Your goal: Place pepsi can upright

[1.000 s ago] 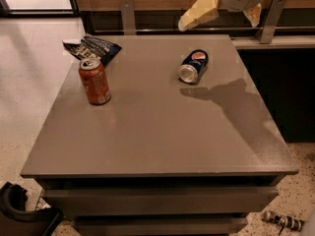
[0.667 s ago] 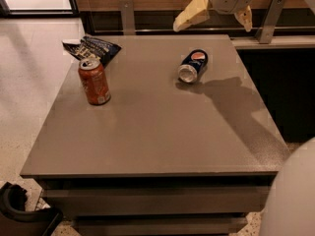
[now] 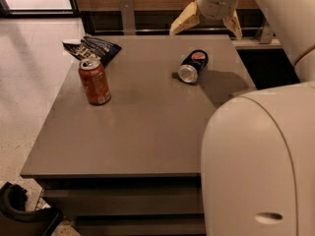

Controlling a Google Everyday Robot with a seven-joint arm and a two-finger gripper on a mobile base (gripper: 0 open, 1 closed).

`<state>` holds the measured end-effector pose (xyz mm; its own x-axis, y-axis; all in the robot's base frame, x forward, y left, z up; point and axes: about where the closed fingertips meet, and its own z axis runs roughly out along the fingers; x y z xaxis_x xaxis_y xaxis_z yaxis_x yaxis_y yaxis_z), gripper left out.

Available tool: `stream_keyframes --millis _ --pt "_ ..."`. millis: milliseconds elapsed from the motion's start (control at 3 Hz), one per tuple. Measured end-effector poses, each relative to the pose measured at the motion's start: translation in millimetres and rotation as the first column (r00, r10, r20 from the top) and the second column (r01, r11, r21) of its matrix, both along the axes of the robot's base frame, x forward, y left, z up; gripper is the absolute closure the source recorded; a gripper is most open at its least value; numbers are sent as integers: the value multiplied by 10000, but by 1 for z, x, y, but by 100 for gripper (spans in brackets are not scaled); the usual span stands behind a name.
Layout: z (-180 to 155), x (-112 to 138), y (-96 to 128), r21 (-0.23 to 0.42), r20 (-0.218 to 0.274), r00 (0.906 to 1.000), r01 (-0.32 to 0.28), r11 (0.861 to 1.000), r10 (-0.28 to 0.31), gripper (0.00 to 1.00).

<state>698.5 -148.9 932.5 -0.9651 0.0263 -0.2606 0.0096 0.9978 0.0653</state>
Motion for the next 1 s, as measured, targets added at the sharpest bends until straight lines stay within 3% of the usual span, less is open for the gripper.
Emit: stream_keyframes --millis 667,1000 --pt "-23 24 0 -200 -480 9960 744 9970 -753 0" --pt "-57 33 -3 -363 -1036 9846 1378 9898 -1409 0"
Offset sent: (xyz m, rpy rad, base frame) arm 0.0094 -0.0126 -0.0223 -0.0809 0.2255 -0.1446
